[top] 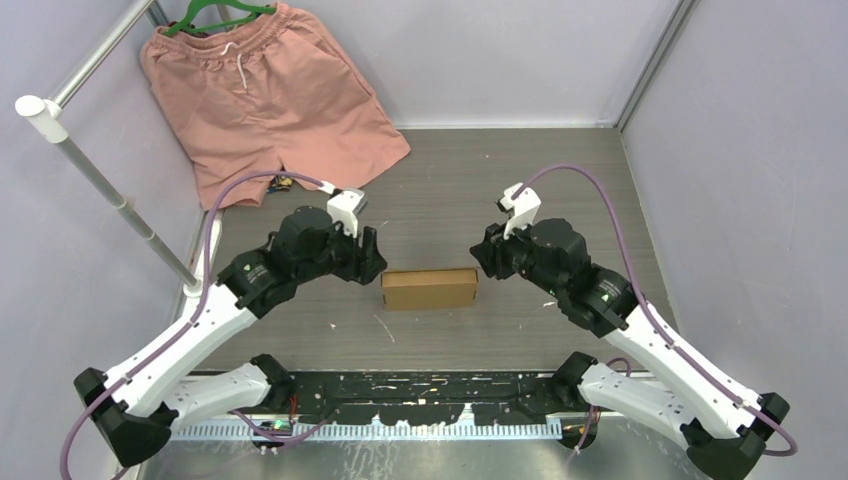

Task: Fold the paper box
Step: Close the paper box at the center of the board.

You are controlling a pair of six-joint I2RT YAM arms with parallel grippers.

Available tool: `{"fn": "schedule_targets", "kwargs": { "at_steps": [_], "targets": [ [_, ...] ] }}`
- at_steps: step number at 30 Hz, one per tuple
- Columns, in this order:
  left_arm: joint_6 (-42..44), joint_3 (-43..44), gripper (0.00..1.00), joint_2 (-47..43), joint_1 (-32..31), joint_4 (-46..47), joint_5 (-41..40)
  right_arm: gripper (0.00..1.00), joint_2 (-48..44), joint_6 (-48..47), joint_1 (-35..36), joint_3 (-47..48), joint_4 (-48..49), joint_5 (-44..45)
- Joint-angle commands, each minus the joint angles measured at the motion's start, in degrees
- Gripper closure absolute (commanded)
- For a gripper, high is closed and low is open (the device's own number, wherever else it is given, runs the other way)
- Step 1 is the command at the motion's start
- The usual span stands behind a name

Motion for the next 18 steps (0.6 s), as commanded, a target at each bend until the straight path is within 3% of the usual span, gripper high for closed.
{"fn": "schedule_targets", "kwargs": {
  "at_steps": [1,6,10,18],
  "targets": [
    [-1.44,1.00,0.41,-2.11,-0.24,3.47,-0.49,0.63,-2.27,2.61,0.35,2.13,-0.28,1.12],
    [-0.41,0.36,0.40,-1.21,-0.30,3.17,2.82,0.63,-4.66,7.10,0.29,-1.02,3.82,1.69],
    [1.05,0.42,0.38,-1.77,-0.24,2.16,3.23,0.62,-3.03,5.90,0.34,-0.02,1.46,2.00],
    [-0.13,0.94,0.23,-5.47,-0.26,2.04,2.47,0.57,-5.40,0.18,0.30,-0.29,-4.64,2.65]
  ]
}}
